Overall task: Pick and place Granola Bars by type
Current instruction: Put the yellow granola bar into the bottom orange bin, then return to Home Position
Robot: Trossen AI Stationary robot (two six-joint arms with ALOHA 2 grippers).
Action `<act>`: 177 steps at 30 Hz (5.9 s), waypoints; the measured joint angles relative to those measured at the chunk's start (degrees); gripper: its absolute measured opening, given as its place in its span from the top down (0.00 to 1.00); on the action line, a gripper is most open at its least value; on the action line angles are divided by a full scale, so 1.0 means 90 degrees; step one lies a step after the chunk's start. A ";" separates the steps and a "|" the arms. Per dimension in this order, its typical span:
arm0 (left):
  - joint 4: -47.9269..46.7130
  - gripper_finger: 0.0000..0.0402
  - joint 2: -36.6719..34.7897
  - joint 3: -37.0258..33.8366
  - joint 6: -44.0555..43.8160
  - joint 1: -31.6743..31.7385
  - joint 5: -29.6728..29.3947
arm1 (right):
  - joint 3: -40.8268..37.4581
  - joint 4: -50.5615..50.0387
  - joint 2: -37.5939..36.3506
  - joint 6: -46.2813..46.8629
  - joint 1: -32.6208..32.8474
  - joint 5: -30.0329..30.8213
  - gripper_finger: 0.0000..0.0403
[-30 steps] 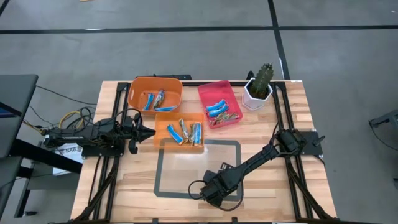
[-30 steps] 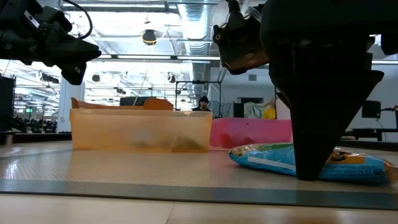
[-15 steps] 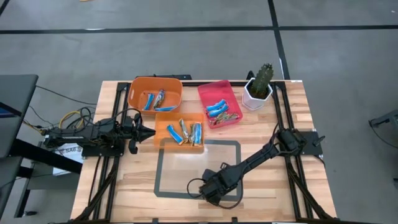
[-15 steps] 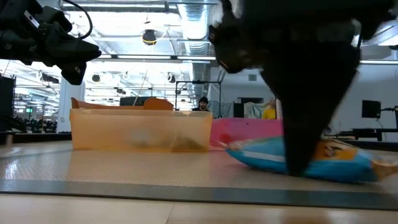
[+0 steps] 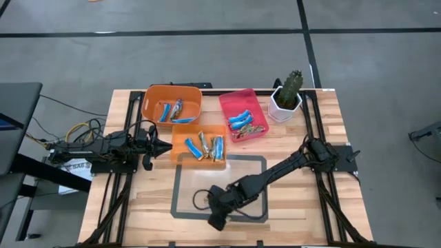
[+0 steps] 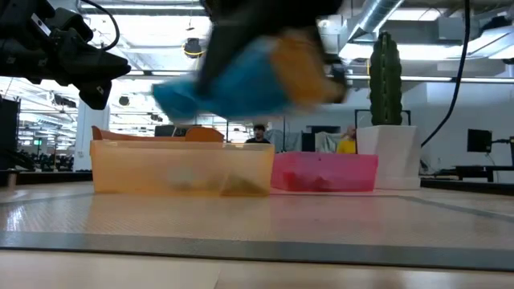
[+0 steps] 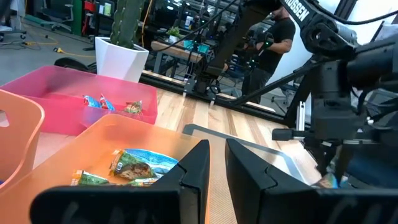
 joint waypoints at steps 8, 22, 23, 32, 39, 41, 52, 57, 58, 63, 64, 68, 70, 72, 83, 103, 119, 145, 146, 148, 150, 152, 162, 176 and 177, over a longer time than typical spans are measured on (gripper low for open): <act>0.0001 0.89 -0.0002 0.0000 0.0000 -0.0002 0.0002 | 0.0556 0.0974 0.0005 0.0003 -0.0453 -0.0261 0.93; 0.0001 0.89 -0.0001 0.0000 0.0000 -0.0001 0.0000 | 0.1678 0.1292 0.0002 -0.0005 -0.0929 -0.0305 0.93; 0.0000 0.89 -0.0001 0.0000 0.0000 -0.0002 0.0000 | 0.1680 0.1298 0.0002 -0.0005 -0.0939 -0.0305 0.93; 0.0000 0.89 0.0001 0.0000 0.0000 0.0000 0.0000 | 0.1680 0.1240 0.0002 -0.0005 -0.1069 -0.0304 0.92; 0.0000 0.89 0.0000 0.0000 0.0000 0.0000 0.0000 | 0.1680 0.1240 0.0002 -0.0004 -0.1446 -0.0302 0.93; 0.0000 0.89 0.0001 0.0000 0.0000 0.0000 0.0000 | 0.1680 0.1240 0.0002 -0.0002 -0.1606 -0.0302 0.93; 0.0000 0.89 0.0001 0.0000 0.0000 0.0000 0.0000 | 0.1680 0.1259 0.0002 0.0241 -0.2699 -0.0292 0.92; 0.0000 0.89 -0.0001 0.0000 0.0000 -0.0001 0.0000 | 0.1680 0.1286 0.0002 0.0342 -0.3110 -0.0354 0.93; 0.0001 0.89 -0.0001 0.0000 0.0000 0.0000 0.0000 | 0.1680 0.1286 0.0002 0.0358 -0.3170 -0.0390 0.93; 0.0002 0.89 -0.0001 0.0000 0.0000 0.0000 0.0001 | 0.1680 0.1286 0.0002 0.0493 -0.3334 -0.0412 0.93; 0.0002 0.89 0.0000 0.0000 0.0000 -0.0001 0.0000 | 0.1680 0.1286 0.0002 0.0493 -0.3353 -0.0422 0.92; 0.0001 0.89 -0.0001 0.0000 0.0000 -0.0002 0.0000 | 0.1680 0.1286 0.0002 0.0493 -0.3374 -0.0426 0.93; 0.0002 0.89 0.0001 0.0000 0.0000 0.0000 0.0000 | 0.1680 0.1281 0.0002 0.0493 -0.3389 -0.0426 0.93; 0.0000 0.89 -0.0002 0.0000 0.0000 -0.0002 0.0000 | 0.1680 0.1247 0.0002 0.0486 -0.3391 -0.0425 0.93; 0.0002 0.89 -0.0001 0.0000 0.0000 0.0000 0.0000 | 0.1588 0.0689 0.0015 0.0449 -0.3517 -0.0308 0.93; 0.0000 0.89 -0.0002 0.0000 0.0000 0.0000 0.0000 | 0.0299 -0.0172 0.0039 0.0673 -0.3513 -0.0215 0.93; 0.0001 0.89 0.0000 0.0000 0.0000 -0.0001 0.0000 | 0.0148 -0.0436 0.0039 0.0826 -0.3515 -0.0084 0.88; 0.0002 0.89 -0.0002 0.0000 0.0000 0.0000 0.0000 | 0.0347 -0.0175 0.0037 0.0775 -0.3501 -0.0115 0.75; 0.0000 0.89 0.0001 0.0000 0.0000 -0.0002 0.0000 | 0.0404 -0.0173 0.0036 0.0775 -0.3501 -0.0115 0.75; 0.0002 0.89 -0.0001 0.0000 0.0000 0.0000 0.0000 | 0.0534 -0.0180 0.0036 0.0729 -0.3501 -0.0116 0.75; 0.0002 0.89 0.0001 0.0000 0.0000 -0.0002 0.0000 | 0.0715 -0.0183 0.0036 0.0559 -0.3498 -0.0149 0.75; 0.0001 0.89 -0.0001 0.0000 0.0000 -0.0001 0.0000 | 0.0916 -0.0178 0.0036 0.0398 -0.3486 -0.0182 0.75; 0.0000 0.89 -0.0002 0.0000 0.0000 -0.0002 0.0000 | 0.2207 -0.0143 0.0034 -0.0232 -0.3366 -0.0217 0.75; 0.0000 0.89 -0.0001 0.0000 0.0000 -0.0002 0.0000 | 0.2809 0.0186 0.0022 -0.0664 -0.3135 -0.0255 0.75; 0.0000 0.89 0.0000 0.0000 0.0000 -0.0002 0.0000 | 0.2809 0.0183 0.0022 -0.0728 -0.3105 -0.0254 0.75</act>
